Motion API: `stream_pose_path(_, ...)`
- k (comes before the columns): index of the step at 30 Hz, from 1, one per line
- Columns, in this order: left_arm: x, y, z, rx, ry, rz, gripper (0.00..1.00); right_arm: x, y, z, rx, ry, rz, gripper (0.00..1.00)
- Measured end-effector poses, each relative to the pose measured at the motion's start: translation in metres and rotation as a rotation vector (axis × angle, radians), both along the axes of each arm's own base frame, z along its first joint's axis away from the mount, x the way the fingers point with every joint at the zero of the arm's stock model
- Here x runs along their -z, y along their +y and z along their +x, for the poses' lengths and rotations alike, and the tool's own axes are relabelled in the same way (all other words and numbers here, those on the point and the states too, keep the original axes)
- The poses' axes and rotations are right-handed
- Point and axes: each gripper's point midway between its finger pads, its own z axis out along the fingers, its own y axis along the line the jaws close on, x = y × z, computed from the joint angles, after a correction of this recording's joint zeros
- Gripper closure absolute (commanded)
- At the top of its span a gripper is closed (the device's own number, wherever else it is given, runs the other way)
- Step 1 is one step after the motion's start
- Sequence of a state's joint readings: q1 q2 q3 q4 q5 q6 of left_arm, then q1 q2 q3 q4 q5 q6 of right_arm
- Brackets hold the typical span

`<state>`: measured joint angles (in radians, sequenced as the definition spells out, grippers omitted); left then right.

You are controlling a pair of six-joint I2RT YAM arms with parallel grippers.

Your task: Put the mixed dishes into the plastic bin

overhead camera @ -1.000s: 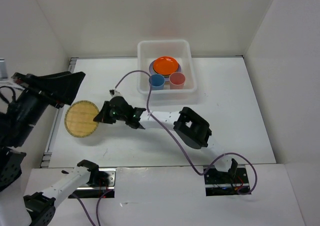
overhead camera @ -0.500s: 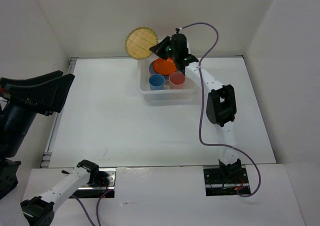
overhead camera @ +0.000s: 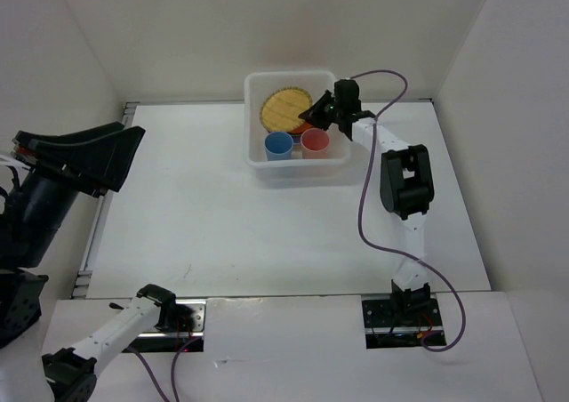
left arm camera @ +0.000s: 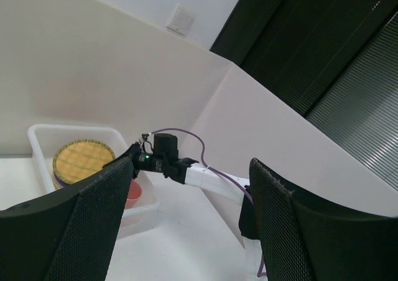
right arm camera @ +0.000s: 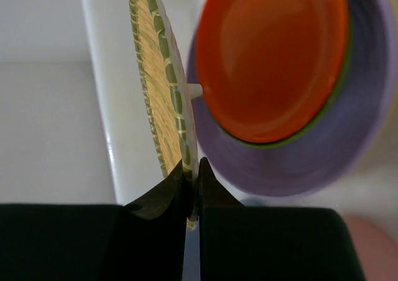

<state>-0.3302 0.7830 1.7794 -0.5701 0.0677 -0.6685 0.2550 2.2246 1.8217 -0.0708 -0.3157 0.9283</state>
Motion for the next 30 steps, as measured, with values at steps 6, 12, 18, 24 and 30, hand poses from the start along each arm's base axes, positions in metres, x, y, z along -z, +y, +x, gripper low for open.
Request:
stream_pose_path(6,0.002,-0.004,0.004,0.016,0.01,-0.013,0.18,0.032,-0.032,-0.004,0.013,0.072,-0.01,1.0)
stream_pose_path(12,0.008,-0.01,0.009,0.04,0.033,-0.014,0.18,0.034,-0.048,0.0,0.018,0.061,-0.027,0.95)
stream_pose_path(18,0.009,-0.012,0.009,0.053,0.038,-0.015,0.18,0.039,-0.046,-0.003,-0.003,0.07,-0.038,0.67)
stream_pose_path(24,0.01,-0.014,0.01,0.061,0.041,-0.014,0.16,0.025,-0.042,0.0,-0.026,0.033,-0.044,0.37)
stream_pose_path(30,0.011,-0.02,0.016,0.08,0.051,-0.004,0.16,0.003,-0.031,0.0,-0.051,0.005,-0.083,0.01)
